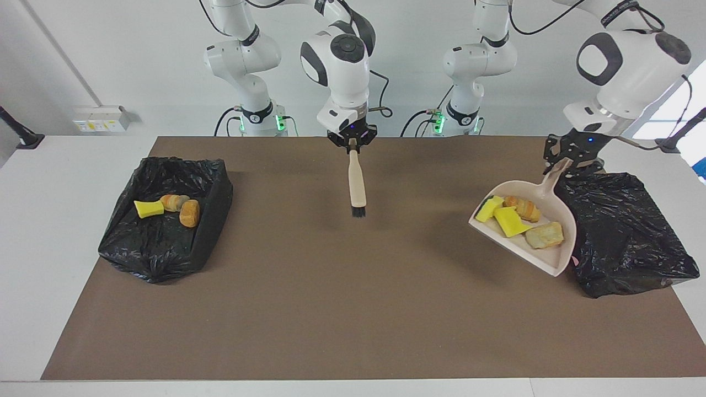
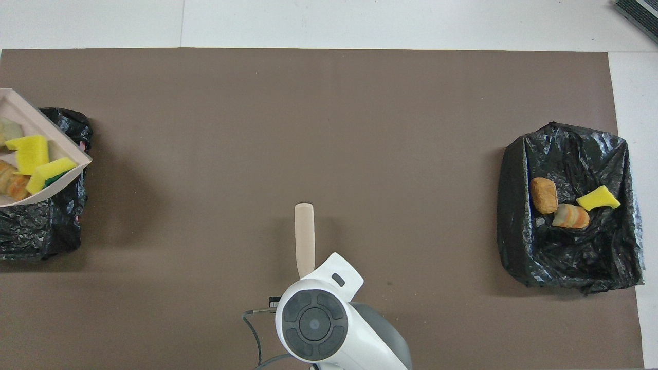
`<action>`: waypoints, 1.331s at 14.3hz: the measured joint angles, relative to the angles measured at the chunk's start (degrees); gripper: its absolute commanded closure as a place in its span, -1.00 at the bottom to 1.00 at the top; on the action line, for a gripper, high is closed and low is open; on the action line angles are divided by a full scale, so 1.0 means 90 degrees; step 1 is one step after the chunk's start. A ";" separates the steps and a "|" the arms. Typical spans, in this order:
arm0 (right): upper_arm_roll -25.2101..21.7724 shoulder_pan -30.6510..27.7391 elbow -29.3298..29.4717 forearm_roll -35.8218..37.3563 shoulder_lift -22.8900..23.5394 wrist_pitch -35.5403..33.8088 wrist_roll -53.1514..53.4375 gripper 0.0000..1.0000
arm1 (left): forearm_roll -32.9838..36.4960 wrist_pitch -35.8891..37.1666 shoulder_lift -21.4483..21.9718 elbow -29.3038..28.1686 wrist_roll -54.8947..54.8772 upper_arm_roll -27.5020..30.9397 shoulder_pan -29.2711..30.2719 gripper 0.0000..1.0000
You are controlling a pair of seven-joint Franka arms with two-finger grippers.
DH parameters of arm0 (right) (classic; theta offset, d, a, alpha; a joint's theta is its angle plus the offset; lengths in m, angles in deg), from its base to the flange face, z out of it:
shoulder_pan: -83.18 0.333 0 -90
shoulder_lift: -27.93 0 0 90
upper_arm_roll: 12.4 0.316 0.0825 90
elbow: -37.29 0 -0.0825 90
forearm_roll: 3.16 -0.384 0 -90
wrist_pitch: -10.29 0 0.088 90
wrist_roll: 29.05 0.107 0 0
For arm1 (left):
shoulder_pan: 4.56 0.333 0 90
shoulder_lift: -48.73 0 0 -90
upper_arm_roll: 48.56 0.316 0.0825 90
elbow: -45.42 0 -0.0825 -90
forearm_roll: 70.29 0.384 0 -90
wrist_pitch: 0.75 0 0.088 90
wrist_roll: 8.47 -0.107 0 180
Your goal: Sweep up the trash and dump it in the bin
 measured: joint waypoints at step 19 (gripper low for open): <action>-0.0008 0.0691 -0.0287 0.0289 0.0771 0.0734 0.0558 -1.00 | 0.4754 0.0074 -0.1681 0.1984 -0.1834 -0.0254 -0.0242 1.00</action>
